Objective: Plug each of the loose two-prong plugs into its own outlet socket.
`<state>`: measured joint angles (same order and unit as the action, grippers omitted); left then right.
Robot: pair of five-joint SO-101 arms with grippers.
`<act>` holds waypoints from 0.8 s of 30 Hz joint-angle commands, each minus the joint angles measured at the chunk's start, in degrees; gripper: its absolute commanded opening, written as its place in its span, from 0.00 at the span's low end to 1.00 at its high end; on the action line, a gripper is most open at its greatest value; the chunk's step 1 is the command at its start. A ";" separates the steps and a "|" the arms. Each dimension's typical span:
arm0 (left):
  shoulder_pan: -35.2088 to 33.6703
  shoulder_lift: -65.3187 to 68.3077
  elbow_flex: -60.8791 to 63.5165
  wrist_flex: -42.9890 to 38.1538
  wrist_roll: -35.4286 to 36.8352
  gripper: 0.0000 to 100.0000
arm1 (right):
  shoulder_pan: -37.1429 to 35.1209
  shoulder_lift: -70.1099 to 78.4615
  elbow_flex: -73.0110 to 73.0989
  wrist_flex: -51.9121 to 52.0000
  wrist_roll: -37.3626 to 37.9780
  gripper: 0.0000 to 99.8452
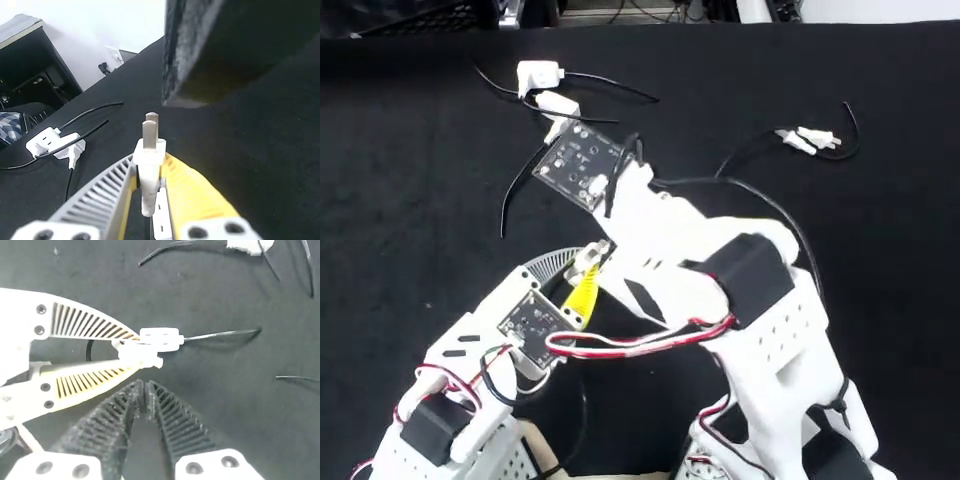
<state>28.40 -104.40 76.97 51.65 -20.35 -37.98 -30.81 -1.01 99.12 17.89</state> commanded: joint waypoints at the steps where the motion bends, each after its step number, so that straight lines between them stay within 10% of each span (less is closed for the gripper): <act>1: -0.04 -0.26 -1.63 -1.41 0.53 0.03 | -0.70 -1.19 0.22 0.53 0.62 0.01; 24: -0.04 -0.26 -2.86 1.85 0.62 0.03 | -0.79 -6.55 13.76 -15.56 4.22 0.01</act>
<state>28.13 -104.40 76.97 53.58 -20.00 -38.15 -33.63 15.08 83.30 21.58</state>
